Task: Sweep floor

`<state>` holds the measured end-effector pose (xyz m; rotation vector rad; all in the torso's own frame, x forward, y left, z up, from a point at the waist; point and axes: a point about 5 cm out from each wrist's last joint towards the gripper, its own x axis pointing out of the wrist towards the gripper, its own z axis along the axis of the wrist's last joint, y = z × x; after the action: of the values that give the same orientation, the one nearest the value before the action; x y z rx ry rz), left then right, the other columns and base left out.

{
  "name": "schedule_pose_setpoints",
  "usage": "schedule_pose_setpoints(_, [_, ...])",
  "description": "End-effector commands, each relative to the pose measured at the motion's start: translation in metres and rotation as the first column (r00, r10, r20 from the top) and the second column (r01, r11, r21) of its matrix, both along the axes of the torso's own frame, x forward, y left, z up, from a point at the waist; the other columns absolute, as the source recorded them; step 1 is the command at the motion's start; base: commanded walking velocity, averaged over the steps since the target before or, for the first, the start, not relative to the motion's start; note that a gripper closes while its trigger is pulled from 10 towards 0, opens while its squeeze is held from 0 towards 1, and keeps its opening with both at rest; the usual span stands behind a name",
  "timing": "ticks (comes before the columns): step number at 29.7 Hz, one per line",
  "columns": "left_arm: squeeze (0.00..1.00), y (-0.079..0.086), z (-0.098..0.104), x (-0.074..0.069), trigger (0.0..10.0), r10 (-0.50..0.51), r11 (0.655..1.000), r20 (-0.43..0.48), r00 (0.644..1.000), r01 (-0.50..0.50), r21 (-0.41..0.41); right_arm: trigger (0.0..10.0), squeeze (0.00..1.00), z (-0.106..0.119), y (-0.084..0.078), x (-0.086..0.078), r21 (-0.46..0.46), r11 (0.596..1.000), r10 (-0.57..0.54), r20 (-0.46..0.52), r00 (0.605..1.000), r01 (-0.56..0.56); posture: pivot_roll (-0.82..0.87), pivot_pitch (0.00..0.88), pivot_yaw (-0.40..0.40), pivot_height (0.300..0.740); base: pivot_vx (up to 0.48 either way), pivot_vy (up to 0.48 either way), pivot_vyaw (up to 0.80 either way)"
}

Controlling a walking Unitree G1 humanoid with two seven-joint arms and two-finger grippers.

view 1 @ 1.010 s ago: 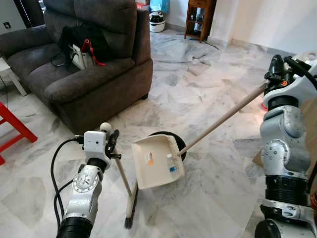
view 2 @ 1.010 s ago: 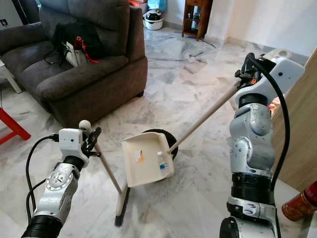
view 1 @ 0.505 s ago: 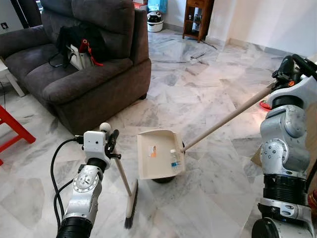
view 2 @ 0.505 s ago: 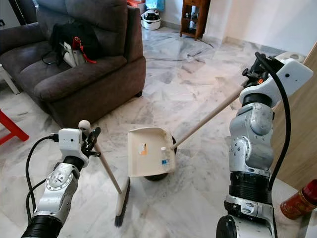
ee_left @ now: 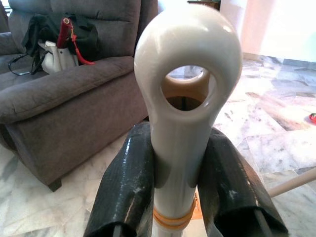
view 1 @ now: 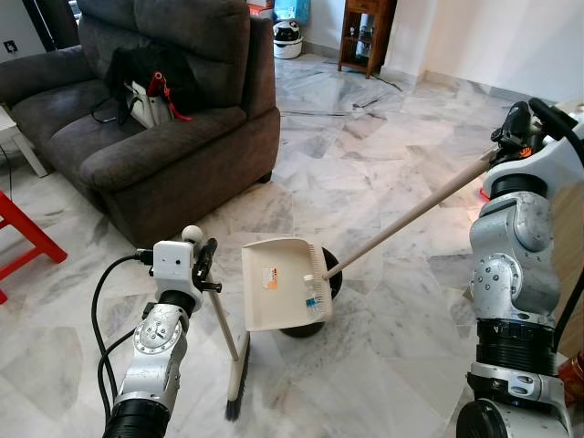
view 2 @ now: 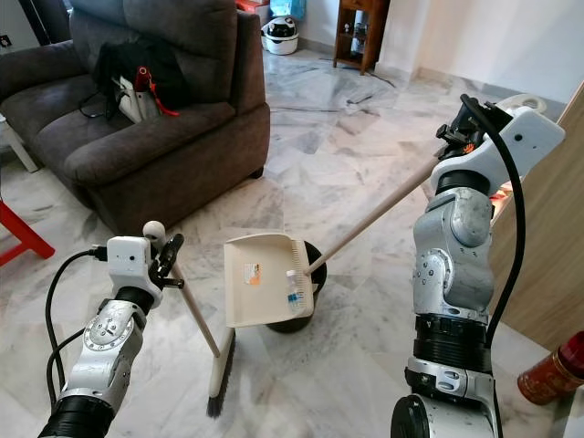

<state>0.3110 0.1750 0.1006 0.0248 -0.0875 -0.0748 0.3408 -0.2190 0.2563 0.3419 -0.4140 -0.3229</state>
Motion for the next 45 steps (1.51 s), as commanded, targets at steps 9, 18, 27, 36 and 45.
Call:
schedule_pose_setpoints(9, [0.0, 0.0017, 0.0146, 0.0022, 10.0, 0.006, 1.0, 0.069, 0.998, -0.007, 0.011, 10.0, 0.0, 0.0219, 0.0038, -0.0034, 0.024, 1.0, 0.012, 0.102, 0.995, -0.015, -0.05, 0.0, 0.006, 0.74, 0.277, 0.0, 0.0])
schedule_pose_setpoints(18, [0.0, 0.002, 0.0145, 0.0021, 10.0, 0.009, 1.0, 0.069, 0.998, -0.01, 0.01, 10.0, 0.0, 0.0206, 0.0069, -0.0024, 0.029, 0.999, 0.032, 0.101, 0.994, -0.035, -0.05, 0.0, 0.005, 0.74, 0.283, 0.0, -0.33])
schedule_pose_setpoints(27, [0.0, 0.0027, 0.015, 0.0023, 10.0, 0.011, 1.0, 0.072, 0.997, -0.012, 0.011, 10.0, 0.0, 0.0201, 0.0087, -0.0018, 0.037, 0.998, 0.041, 0.102, 0.994, -0.045, -0.04, 0.0, 0.005, 0.74, 0.284, 0.0, 0.0])
schedule_pose_setpoints(36, [0.0, 0.0032, 0.0156, 0.0024, 10.0, 0.012, 1.0, 0.074, 0.997, -0.013, 0.009, 10.0, 0.0, 0.0196, 0.0096, -0.0013, 0.039, 0.998, 0.045, 0.101, 0.994, -0.049, -0.04, 0.0, 0.005, 0.74, 0.287, 0.0, 0.0])
schedule_pose_setpoints(45, [0.0, 0.0032, 0.0162, 0.0023, 10.0, 0.014, 1.0, 0.076, 0.997, -0.015, 0.011, 10.0, 0.0, 0.0191, 0.0117, -0.0007, 0.043, 0.997, 0.058, 0.099, 0.993, -0.062, -0.04, 0.0, 0.004, 0.74, 0.285, 0.0, 0.0])
